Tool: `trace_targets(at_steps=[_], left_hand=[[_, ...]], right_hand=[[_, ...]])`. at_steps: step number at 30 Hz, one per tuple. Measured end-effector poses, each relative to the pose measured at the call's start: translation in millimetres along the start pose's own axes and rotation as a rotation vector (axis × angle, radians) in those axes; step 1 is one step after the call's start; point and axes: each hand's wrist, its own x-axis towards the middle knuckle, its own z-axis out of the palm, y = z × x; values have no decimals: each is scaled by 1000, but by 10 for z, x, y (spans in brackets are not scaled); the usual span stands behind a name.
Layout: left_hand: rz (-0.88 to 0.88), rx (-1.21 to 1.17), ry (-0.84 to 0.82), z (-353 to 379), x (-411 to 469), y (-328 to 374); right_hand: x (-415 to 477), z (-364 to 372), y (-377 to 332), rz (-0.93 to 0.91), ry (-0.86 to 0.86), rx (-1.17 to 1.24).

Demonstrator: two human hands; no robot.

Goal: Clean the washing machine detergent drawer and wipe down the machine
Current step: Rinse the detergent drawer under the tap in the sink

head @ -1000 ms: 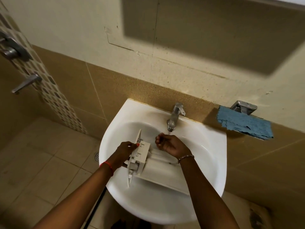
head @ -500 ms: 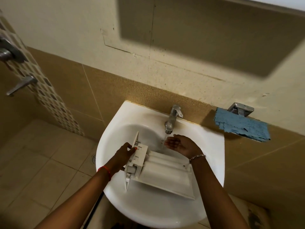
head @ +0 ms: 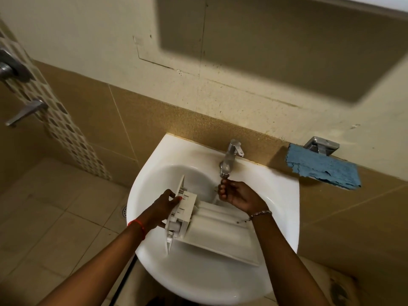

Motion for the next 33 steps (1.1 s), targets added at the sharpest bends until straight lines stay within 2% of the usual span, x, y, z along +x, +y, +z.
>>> trace_targets(at_steps=[4,7,9,10,13,17,20,26,29,31,33], left_hand=[[3,-8,-17,2,-5,-3],[8,-10,-22,-5,-3,-11],[13,-10,-24,-11,-1,-15],[16,-13,-24,-13,1,-20],[34,-18,-21,-18,4,-34],[44,-40,3,-10,-2,-51],[66,-44,26,0,-11,-69],[133,-50,65,23,3,-129],[107,-151,16,-6,8,-163],[72,-219,-10,-51,8,-185],[49,-257,-15,-82,10,-187]], right_hand=[[-308,-261,-139,131,99,-365],[-495,-386,-236,191,200,-766],[-542,-410,-268,134,298,-966],[-533,-412,-270,75,343,-973],[-426,-336,-245,-83,348,-691],[-143,-191,-152,-36,216,-21],[90,-78,-23,-16,186,294],[386,134,134,-19,178,373],[417,174,196,-78,24,301],[393,207,241,-50,-98,242],[324,313,297,0,-104,169]])
